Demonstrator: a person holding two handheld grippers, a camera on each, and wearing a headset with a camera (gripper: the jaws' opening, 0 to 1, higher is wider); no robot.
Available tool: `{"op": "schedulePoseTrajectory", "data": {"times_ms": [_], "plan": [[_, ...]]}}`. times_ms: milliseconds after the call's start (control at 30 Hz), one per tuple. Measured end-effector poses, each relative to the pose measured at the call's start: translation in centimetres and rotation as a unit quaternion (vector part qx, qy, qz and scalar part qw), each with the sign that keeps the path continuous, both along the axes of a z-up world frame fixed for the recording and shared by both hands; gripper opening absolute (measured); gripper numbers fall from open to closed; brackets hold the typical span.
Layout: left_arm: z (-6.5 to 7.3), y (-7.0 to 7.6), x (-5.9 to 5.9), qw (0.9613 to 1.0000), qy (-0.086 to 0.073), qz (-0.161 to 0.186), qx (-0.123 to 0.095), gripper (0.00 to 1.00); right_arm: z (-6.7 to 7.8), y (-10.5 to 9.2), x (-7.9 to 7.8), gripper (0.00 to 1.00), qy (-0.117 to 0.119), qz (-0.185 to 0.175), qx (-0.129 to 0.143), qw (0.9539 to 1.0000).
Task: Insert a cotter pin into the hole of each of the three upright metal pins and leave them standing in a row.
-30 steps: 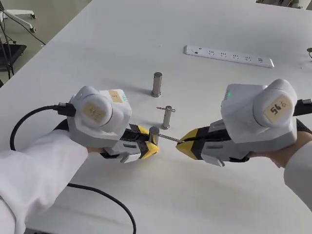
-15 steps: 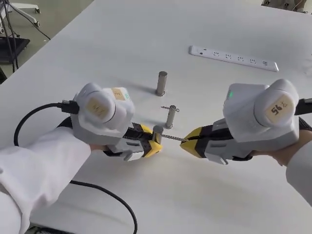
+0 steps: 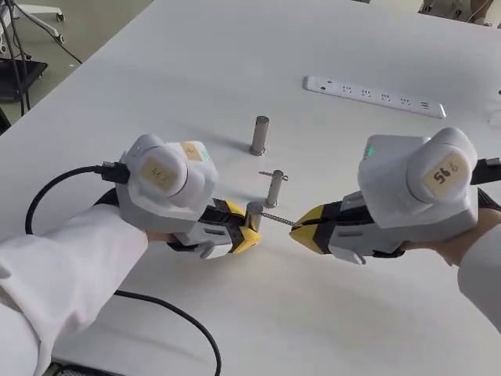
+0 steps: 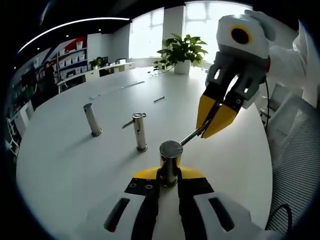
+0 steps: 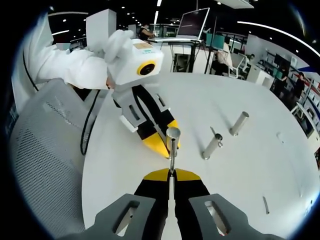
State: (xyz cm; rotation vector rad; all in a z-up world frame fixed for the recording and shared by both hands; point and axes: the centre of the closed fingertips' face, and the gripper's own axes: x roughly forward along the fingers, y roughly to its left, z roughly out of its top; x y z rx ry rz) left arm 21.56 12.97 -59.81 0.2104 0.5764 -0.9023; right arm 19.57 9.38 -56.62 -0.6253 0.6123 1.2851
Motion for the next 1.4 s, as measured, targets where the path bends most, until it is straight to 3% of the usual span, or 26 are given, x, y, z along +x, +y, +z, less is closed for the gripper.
{"op": "schedulePoseTrajectory", "data": {"times_ms": [200,500,767,1167,1400], "plan": [[0.0,0.0,0.0,1.0,0.0,0.0,0.0,0.12,0.2,0.2,0.1,0.0,-0.004,0.0,0.003,1.0],[0.0,-0.1,0.0,1.0,-0.001,-0.002,0.002,0.11,-0.9,0.6,1.0,0.0,-0.004,-0.006,-0.004,1.0],[0.0,-0.1,-0.1,1.0,0.001,-0.001,0.0,0.12,-1.3,2.3,1.6,0.0,-0.01,0.005,-0.002,0.9999],[-0.1,-0.1,0.0,1.0,0.0,-0.001,-0.001,0.12,-1.0,3.4,1.6,0.0,-0.03,0.034,-0.014,0.9989],[-0.1,-0.1,0.0,1.0,0.002,0.001,-0.003,0.12,-0.5,2.9,1.6,0.0,-0.017,0.029,-0.006,0.9994]]}}
